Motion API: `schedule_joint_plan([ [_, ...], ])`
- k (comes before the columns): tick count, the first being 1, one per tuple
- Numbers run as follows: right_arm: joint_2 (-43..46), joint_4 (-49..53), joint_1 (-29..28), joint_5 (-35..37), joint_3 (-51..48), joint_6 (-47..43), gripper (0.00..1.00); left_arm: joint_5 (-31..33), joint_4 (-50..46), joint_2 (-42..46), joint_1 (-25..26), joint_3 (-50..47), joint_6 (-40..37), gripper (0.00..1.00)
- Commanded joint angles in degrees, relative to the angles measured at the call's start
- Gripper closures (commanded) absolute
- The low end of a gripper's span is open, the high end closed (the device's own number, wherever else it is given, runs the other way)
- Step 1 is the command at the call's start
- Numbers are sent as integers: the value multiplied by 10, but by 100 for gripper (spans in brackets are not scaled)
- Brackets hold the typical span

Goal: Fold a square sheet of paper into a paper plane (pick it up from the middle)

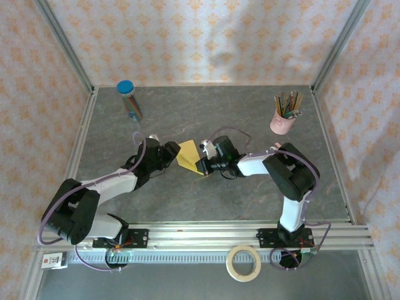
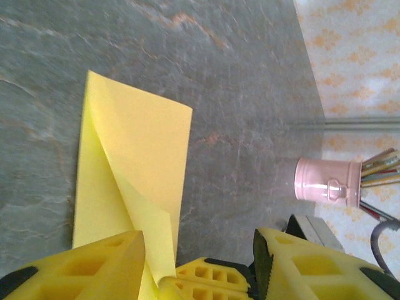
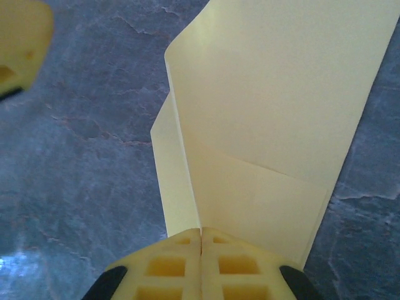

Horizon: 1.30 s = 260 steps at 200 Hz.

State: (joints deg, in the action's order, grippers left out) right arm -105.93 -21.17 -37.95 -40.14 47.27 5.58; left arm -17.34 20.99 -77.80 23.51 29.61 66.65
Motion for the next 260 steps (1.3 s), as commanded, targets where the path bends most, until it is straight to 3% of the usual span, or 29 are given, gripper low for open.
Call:
schedule_joint_plan([
  [1, -12, -31, 8, -39, -2, 51, 96, -2, 60, -24, 17, -9, 8, 54],
  [29, -9, -56, 17, -49, -19, 73, 97, -14, 78, -64, 29, 3, 9, 62],
  [112, -9, -131, 38, -71, -55, 123, 97, -35, 140, -123, 41, -1, 34, 67],
  [211, -6, -137, 38, -75, -65, 116, 95, -34, 70, -167, 43, 35, 21, 88],
  [260, 8, -97, 38, -50, -61, 88, 91, -42, 51, -202, 49, 54, 16, 86],
])
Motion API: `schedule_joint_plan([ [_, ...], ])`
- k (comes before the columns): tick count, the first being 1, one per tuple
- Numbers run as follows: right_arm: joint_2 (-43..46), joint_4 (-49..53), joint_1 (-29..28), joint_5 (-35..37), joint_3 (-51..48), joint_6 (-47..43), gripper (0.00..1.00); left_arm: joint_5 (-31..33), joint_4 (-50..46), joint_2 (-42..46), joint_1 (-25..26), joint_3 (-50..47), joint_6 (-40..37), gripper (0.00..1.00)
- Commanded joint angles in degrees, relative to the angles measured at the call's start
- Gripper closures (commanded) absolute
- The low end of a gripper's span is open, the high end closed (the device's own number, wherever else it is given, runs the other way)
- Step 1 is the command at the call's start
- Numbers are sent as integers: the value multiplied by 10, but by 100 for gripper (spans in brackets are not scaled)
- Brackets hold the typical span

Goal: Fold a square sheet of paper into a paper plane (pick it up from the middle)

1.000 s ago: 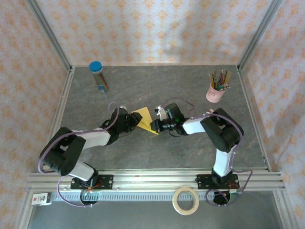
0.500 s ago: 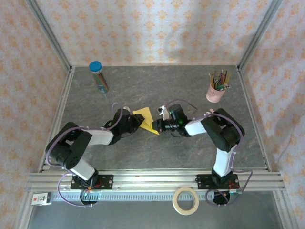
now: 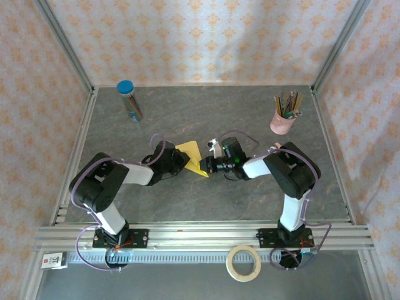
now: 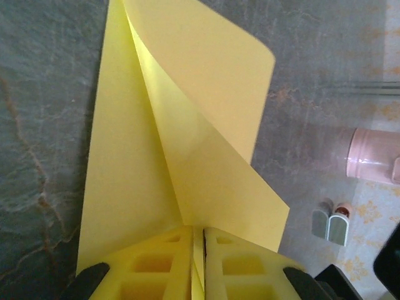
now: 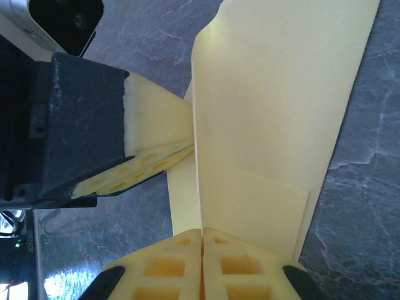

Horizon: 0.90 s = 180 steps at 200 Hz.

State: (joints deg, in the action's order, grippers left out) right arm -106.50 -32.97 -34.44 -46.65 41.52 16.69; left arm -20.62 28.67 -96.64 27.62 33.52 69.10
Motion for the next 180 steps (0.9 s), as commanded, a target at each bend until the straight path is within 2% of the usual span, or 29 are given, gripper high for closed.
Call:
schedule_joint_plan([
  [1, 14, 22, 3, 16, -3, -24, 90, -10, -26, -14, 8, 15, -9, 86],
  [44, 28, 73, 2, 38, 8, -54, 85, -8, -37, -23, 10, 16, -9, 84],
  [74, 47, 101, -4, 64, 14, -66, 77, -5, -49, -23, 11, 18, -13, 82],
  [134, 107, 165, -32, 166, 22, -98, 54, -6, -57, -32, 14, 20, -16, 81],
  [180, 113, 211, -60, 257, 42, -122, 48, -8, -55, -31, 15, 21, -16, 81],
])
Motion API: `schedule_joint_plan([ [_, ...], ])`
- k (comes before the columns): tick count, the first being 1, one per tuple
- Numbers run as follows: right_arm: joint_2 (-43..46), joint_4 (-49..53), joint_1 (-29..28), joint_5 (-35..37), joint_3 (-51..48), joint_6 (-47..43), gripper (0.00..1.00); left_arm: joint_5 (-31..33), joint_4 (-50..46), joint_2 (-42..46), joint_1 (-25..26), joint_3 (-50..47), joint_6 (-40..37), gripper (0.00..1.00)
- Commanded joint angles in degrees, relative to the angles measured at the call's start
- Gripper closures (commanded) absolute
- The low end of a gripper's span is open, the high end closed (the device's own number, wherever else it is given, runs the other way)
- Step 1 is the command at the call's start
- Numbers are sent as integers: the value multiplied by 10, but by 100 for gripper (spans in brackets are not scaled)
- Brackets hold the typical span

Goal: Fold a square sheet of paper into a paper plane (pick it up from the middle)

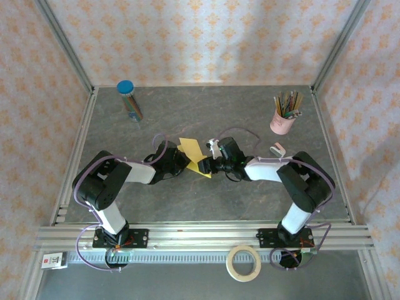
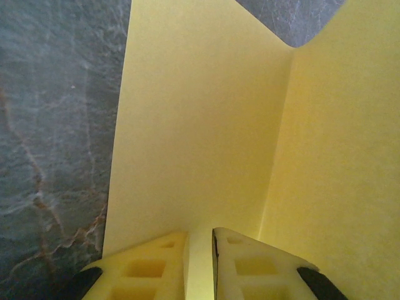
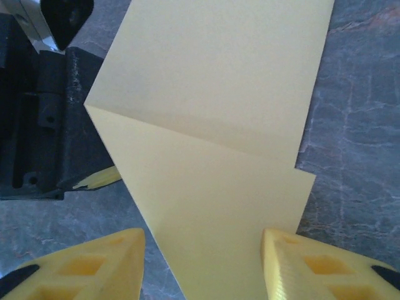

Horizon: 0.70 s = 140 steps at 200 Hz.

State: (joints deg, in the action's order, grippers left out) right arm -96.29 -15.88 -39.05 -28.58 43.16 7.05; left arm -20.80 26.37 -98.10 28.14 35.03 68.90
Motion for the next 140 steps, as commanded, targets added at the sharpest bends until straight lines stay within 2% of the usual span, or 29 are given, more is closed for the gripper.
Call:
schedule_joint_plan([
  [1, 11, 41, -14, 78, 26, -27, 48, -6, -32, -17, 10, 5, -13, 81],
  [59, -13, 84, -55, 146, 60, -65, 48, -10, -27, -17, 10, 7, -14, 78],
  [140, -48, 99, -73, 163, 84, -78, 49, -19, -21, -15, 10, 6, -17, 75],
])
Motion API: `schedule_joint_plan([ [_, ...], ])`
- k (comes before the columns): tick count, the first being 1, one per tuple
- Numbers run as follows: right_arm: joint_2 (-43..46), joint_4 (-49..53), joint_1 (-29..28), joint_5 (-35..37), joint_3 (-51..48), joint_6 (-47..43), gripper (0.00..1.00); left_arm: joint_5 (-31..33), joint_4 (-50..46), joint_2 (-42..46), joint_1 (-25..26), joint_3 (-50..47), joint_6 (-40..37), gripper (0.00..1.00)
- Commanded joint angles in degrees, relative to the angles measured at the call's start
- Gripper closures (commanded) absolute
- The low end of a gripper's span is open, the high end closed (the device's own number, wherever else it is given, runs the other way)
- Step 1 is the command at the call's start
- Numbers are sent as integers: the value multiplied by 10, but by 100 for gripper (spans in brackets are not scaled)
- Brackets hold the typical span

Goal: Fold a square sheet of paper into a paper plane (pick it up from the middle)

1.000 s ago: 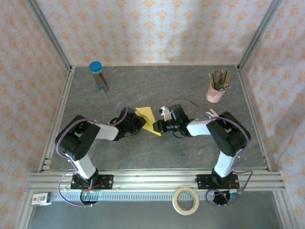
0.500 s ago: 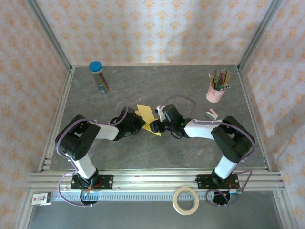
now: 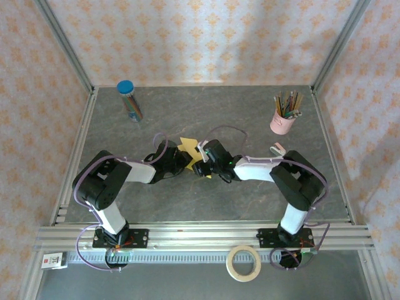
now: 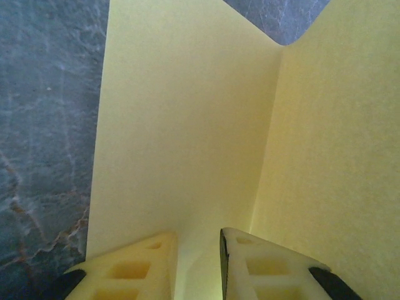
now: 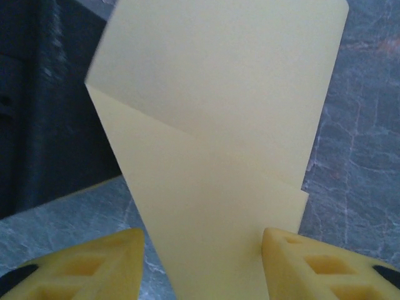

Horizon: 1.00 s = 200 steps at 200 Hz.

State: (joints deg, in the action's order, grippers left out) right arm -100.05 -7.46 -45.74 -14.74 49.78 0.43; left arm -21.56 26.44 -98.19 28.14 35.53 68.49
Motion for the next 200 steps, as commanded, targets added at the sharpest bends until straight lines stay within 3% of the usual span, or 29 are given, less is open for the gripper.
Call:
schedule_joint_plan([
  [1, -11, 15, -6, 24, 18, -12, 49, -11, -22, -15, 10, 1, -13, 75],
  [136, -28, 12, -8, 14, 24, -14, 72, -7, -29, -3, 11, -1, -10, 75],
  [200, -26, 8, -5, -9, 23, -7, 85, 26, -60, 48, 11, 0, -13, 75],
])
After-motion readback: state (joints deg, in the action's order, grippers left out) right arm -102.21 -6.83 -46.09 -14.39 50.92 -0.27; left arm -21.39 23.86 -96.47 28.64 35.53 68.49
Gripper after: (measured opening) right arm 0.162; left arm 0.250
